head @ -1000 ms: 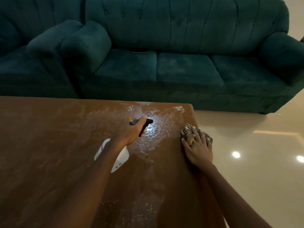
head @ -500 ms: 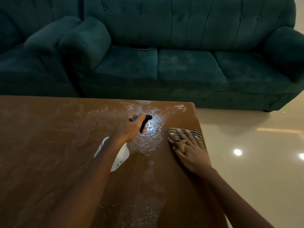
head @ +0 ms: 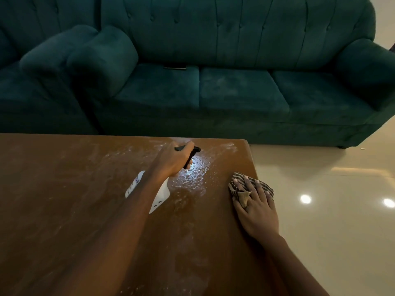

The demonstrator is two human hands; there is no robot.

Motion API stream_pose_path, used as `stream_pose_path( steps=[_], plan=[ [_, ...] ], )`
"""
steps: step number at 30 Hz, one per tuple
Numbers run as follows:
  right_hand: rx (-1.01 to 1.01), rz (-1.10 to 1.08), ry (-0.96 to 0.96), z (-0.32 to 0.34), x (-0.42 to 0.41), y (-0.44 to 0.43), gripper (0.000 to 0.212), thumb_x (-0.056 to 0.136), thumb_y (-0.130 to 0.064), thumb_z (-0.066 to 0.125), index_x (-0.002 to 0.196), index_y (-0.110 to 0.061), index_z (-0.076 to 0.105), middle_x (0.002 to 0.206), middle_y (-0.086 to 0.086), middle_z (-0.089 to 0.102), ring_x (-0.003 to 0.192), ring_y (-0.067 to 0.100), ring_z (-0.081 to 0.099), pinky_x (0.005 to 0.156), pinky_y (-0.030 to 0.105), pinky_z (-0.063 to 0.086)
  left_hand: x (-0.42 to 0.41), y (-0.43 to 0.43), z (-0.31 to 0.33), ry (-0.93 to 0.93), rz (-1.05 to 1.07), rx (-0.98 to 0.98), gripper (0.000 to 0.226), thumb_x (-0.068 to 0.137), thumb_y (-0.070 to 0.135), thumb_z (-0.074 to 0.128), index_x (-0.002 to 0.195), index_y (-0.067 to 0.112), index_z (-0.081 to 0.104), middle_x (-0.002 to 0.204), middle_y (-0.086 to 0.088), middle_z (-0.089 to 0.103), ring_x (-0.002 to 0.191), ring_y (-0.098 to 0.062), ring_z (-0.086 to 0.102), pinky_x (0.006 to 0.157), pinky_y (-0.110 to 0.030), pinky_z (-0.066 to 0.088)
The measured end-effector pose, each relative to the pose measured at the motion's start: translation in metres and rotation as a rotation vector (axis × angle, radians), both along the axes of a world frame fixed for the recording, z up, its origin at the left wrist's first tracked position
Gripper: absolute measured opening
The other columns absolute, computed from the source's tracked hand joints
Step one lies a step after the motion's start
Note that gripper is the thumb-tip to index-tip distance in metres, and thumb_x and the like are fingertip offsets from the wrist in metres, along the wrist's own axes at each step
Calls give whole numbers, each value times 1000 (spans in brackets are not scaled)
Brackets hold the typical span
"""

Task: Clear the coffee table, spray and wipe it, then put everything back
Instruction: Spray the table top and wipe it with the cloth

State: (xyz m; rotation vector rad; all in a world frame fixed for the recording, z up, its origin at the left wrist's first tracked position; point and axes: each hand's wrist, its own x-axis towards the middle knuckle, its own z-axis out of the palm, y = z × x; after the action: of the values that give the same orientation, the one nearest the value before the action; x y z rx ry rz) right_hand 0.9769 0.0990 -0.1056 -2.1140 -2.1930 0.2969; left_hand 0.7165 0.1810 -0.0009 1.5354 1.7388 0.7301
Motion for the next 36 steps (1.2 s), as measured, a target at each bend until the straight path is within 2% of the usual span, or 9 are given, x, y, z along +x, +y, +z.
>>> stream_pose_path(
  steps=[5, 10, 15, 20, 24, 26, 29, 33, 36],
  plan=[
    [-14, -29, 11, 2, 1, 20, 60, 97, -63, 14, 154, -48, 3, 164, -16, -7, 150, 11, -15, 122, 38, -3, -9, 2, -6, -37, 65, -36, 48, 100, 51, 42, 83, 13, 67, 67, -3, 67, 42, -5, 51, 43, -19, 38],
    [-17, -50, 29, 2, 0, 77, 62, 98, -64, 15, 155, -43, 7, 166, -11, -4, 151, 16, -10, 121, 41, -1, -19, -1, -3, -115, 106, 16, 48, 101, 53, 39, 85, 20, 70, 75, 0, 73, 56, -13, 57, 50, -25, 41],
    [-57, -48, 44, 6, -26, 154, 69, 96, -68, 12, 157, -37, 7, 166, -5, -4, 152, 22, -10, 121, 48, -3, -30, -6, 0, -181, 137, 58, 62, 92, 62, 32, 85, 16, 72, 81, -7, 74, 61, -27, 57, 54, -31, 42],
    [-52, 230, 22, 13, -92, 161, 69, 96, -67, 10, 156, -33, 16, 165, -6, -6, 151, 22, -9, 116, 44, -10, -32, -8, 2, -224, 181, 103, 55, 100, 54, 34, 76, 21, 72, 74, 1, 74, 47, -12, 53, 43, -24, 42],
    [-1, 481, 59, 4, -83, 93, 64, 92, -73, 2, 152, -51, 3, 161, -19, -11, 150, 13, -16, 117, 39, -13, -35, -7, 3, -252, 190, 109, 56, 93, 59, 32, 77, 23, 71, 72, 3, 74, 39, -4, 49, 38, -20, 42],
    [14, 434, 56, 2, -54, 71, 62, 91, -74, -2, 150, -55, 1, 161, -21, -11, 149, 10, -18, 119, 38, -11, -33, -7, 3, -273, 182, 119, 58, 90, 61, 32, 80, 21, 72, 74, -1, 74, 42, -10, 50, 37, -22, 41],
    [13, 206, 4, 2, -21, 79, 63, 95, -68, 8, 153, -45, 13, 164, -16, -4, 150, 10, -12, 121, 40, -4, -34, -6, 0, -273, 193, 116, 57, 90, 61, 34, 85, 19, 73, 76, -4, 74, 49, -19, 51, 38, -23, 41],
    [-14, -20, 46, 7, -11, 138, 62, 99, -62, 19, 156, -38, 14, 166, -8, 1, 152, 19, -8, 121, 44, 0, -35, -8, -1, -254, 193, 104, 60, 91, 61, 33, 84, 18, 73, 77, -2, 75, 46, -16, 50, 40, -24, 42],
    [-53, -54, 68, 9, -22, 183, 64, 98, -63, 19, 156, -37, 16, 166, -5, 0, 152, 24, -9, 120, 48, -1, -35, -10, 0, -222, 207, 107, 61, 89, 62, 31, 87, 18, 72, 78, 0, 76, 48, -12, 52, 43, -24, 43]
  ],
)
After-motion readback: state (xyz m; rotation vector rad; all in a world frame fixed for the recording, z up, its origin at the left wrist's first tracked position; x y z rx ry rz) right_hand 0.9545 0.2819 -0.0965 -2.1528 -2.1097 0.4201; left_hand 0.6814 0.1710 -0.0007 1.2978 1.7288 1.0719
